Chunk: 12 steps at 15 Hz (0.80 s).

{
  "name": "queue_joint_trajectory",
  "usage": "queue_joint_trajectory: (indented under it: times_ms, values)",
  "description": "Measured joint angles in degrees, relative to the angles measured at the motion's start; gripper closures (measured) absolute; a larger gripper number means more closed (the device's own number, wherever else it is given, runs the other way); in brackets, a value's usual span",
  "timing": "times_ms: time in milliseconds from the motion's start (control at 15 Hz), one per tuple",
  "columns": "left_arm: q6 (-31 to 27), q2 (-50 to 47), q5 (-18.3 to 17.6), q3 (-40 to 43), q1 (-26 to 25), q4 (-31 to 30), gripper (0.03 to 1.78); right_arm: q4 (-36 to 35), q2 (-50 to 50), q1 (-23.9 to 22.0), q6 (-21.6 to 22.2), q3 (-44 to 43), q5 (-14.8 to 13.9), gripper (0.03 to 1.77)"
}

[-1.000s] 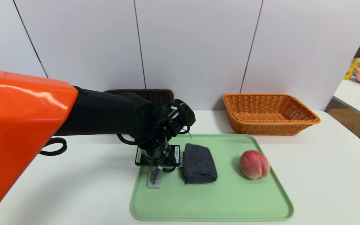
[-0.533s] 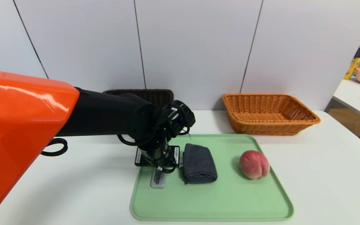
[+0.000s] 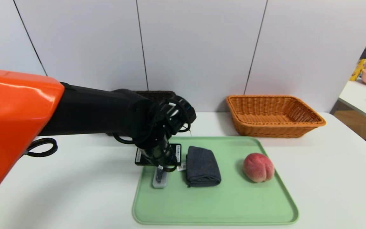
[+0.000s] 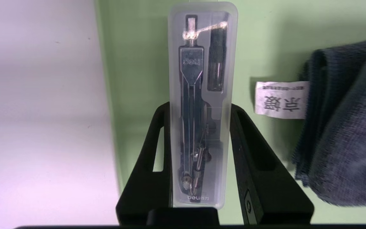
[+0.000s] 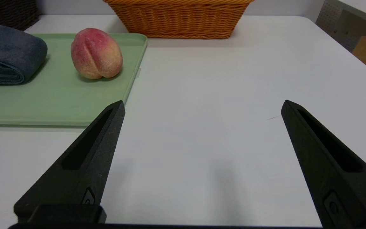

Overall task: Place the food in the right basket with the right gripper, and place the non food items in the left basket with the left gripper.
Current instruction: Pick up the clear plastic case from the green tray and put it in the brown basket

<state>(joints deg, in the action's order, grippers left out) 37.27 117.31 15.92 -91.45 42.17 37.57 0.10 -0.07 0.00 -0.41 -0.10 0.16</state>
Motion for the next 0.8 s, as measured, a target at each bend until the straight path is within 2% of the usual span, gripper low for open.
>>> queue_joint_trajectory:
  times_ms: [200, 333, 600, 800]
  values:
    - [-0.72, -2.93, 0.54, -0.77, -0.72, -0.12, 1.26, 0.00, 0.00, 0.00, 0.00, 0.00, 0.00, 0.10]
    - [-3.15, -5.21, 0.78, -1.55, -1.84, -0.15, 1.26, 0.00, 0.00, 0.00, 0.01, 0.00, 0.00, 0.10]
    - [-8.00, -8.11, 3.40, -5.51, -6.25, -0.61, 1.26, 0.00, 0.00, 0.00, 0.01, 0.00, 0.02, 0.10]
    - [-10.90, -8.37, 3.54, -10.50, -10.12, -0.59, 1.26, 0.00, 0.00, 0.00, 0.00, 0.00, -0.02, 0.10]
